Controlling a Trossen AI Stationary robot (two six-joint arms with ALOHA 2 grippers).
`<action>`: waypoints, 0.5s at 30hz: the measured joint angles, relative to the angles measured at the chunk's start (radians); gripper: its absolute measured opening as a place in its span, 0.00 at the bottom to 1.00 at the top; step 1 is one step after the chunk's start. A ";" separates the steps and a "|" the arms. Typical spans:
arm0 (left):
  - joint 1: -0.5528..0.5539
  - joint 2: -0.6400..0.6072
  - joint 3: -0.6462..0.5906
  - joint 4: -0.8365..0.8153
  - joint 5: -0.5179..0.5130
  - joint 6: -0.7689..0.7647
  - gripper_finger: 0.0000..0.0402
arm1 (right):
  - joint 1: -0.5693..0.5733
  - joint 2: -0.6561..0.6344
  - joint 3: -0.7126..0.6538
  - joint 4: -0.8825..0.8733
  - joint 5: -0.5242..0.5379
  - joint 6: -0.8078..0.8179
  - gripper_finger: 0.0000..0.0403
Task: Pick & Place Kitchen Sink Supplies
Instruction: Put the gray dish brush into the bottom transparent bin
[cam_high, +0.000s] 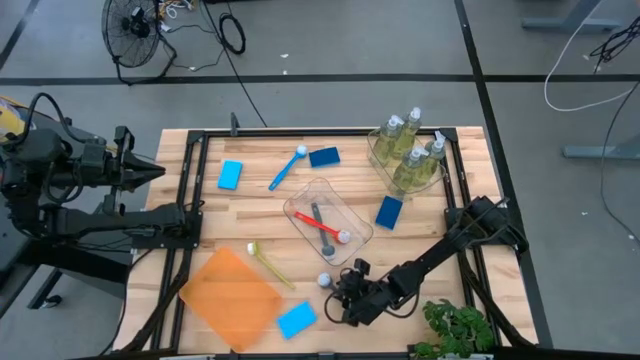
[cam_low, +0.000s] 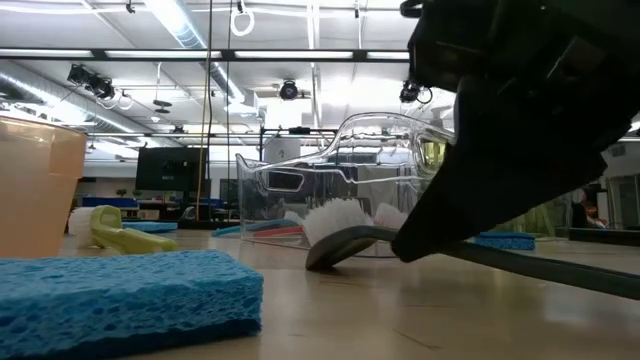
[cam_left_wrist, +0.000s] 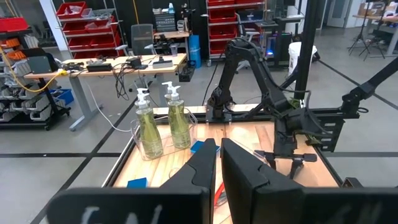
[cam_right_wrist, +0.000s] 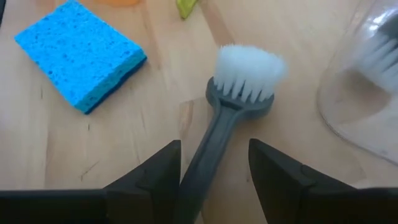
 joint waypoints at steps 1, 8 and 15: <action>0.000 0.000 0.000 0.000 0.000 0.000 0.07 | 0.000 0.001 0.000 -0.002 -0.002 0.003 0.47; 0.000 0.000 0.000 0.000 0.000 0.000 0.07 | 0.000 0.001 0.000 0.003 -0.013 0.003 0.45; 0.000 0.000 0.000 0.000 0.000 0.000 0.07 | 0.000 0.001 0.000 0.003 -0.063 0.018 0.26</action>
